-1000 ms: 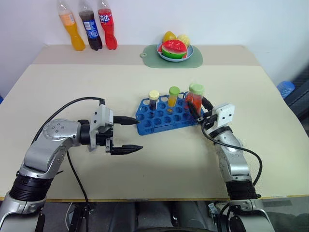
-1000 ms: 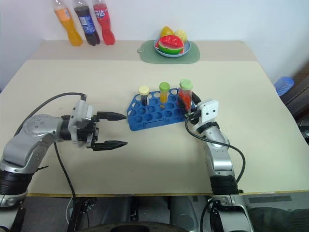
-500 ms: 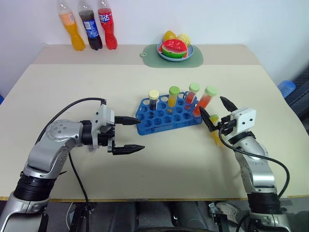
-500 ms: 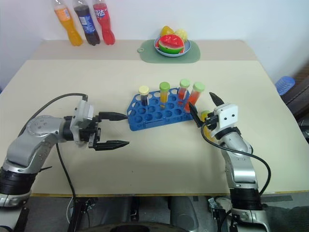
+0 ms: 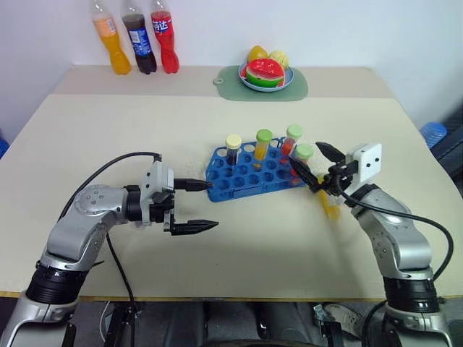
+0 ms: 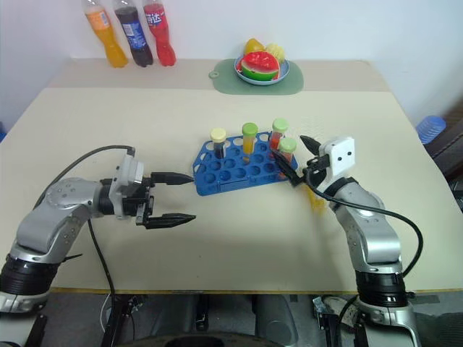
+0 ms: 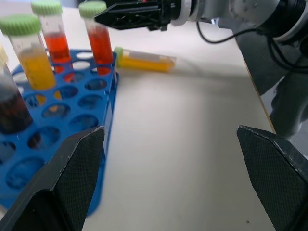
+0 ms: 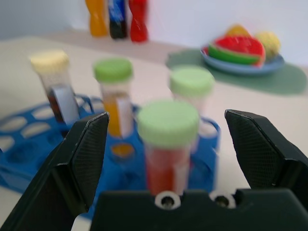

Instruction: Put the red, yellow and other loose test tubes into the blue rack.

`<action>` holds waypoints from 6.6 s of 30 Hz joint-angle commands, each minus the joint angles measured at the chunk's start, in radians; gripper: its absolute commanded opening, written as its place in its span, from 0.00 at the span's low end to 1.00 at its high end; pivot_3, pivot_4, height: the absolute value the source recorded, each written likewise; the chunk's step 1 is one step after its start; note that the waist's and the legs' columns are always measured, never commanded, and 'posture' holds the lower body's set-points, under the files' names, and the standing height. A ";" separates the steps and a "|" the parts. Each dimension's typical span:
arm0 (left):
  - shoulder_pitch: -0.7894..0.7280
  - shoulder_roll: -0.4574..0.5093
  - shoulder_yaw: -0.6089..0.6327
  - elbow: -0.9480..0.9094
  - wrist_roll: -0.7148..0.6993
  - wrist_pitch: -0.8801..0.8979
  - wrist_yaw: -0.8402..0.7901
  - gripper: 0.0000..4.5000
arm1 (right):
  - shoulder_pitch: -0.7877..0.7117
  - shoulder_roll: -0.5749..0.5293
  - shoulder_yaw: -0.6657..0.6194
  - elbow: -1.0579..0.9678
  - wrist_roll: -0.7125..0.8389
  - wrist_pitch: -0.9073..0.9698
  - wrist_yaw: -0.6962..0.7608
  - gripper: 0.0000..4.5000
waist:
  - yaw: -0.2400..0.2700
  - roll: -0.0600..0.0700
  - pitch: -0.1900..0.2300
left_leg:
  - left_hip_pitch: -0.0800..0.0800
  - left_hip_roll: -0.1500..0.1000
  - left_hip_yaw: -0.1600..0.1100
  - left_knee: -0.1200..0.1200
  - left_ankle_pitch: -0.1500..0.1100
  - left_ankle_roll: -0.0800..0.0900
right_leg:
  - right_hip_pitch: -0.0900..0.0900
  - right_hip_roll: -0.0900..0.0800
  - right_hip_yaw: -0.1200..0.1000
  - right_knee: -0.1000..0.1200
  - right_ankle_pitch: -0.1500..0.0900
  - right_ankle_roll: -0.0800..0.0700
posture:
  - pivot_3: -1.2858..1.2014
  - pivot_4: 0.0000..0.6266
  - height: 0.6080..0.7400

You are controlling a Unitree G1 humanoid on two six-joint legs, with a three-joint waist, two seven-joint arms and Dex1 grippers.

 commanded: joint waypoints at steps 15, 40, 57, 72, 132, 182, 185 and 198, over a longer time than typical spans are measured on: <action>0.025 -0.001 0.008 -0.078 -0.011 0.003 0.030 1.00 | -0.073 -0.328 -0.092 -0.055 0.189 0.756 -0.048 0.94 | -0.007 0.000 0.000 | 0.001 0.000 0.000 0.001 0.000 0.000 | 0.000 0.000 0.000 0.000 0.000 -0.001 | 0.52 0.24 1.00; 0.088 0.023 0.040 -0.190 -0.051 0.078 0.111 1.00 | -0.391 -0.439 0.302 0.248 0.028 0.732 0.209 0.18 | -0.001 -0.002 -0.001 | -0.001 0.000 0.000 0.000 -0.001 0.001 | -0.002 0.000 0.000 -0.001 0.000 0.000 | 0.52 0.24 1.00; 0.005 -0.006 0.019 -0.101 -0.061 0.086 0.088 1.00 | 0.024 -0.075 0.065 -0.261 0.027 0.023 0.167 0.18 | -0.013 -0.002 0.000 | 0.001 0.002 -0.002 0.001 -0.001 0.001 | 0.000 0.004 0.000 -0.001 0.000 -0.001 | 0.52 0.24 1.00; 0.073 0.013 0.102 -0.090 -0.075 0.088 0.107 1.00 | -0.135 0.250 0.240 0.212 -0.233 -0.460 0.009 0.18 | -0.004 -0.002 0.000 | 0.000 0.001 0.000 0.000 -0.001 0.001 | -0.001 0.001 0.000 0.000 0.000 0.000 | 0.52 0.24 1.00; -0.435 0.340 0.110 0.350 -1.039 1.239 1.573 1.00 | 0.109 -0.210 0.109 -0.282 0.128 -0.175 0.399 0.93 | 0.001 -0.012 0.005 | 0.002 -0.001 -0.004 0.000 -0.001 0.001 | 0.002 -0.003 -0.001 0.001 0.000 0.001 | 0.52 0.24 1.00; -0.371 -0.261 -0.093 0.376 -0.062 -0.158 0.205 0.17 | 0.550 -0.042 -0.066 -0.339 0.053 -0.184 0.098 0.94 | 0.017 -0.010 0.004 | 0.000 -0.002 -0.001 0.001 0.001 -0.002 | 0.002 -0.001 -0.001 -0.002 0.000 0.000 | 0.52 0.24 1.00; -0.391 -0.332 -0.105 0.458 -0.031 -0.193 0.156 0.17 | 0.593 -0.021 -0.082 -0.370 0.048 -0.193 0.071 0.94 | 0.020 -0.010 0.004 | 0.000 -0.002 -0.001 0.001 0.001 -0.002 | 0.002 -0.001 -0.001 -0.002 0.000 0.000 | 0.52 0.24 1.00; -0.410 -0.465 -0.115 0.689 0.155 -0.351 0.108 0.17 | 0.662 0.005 -0.094 -0.431 0.031 -0.201 0.030 0.94 | 0.021 -0.010 0.003 | 0.000 -0.002 -0.002 0.001 0.001 -0.002 | 0.002 -0.001 -0.001 -0.002 0.000 0.000 | 0.52 0.24 1.00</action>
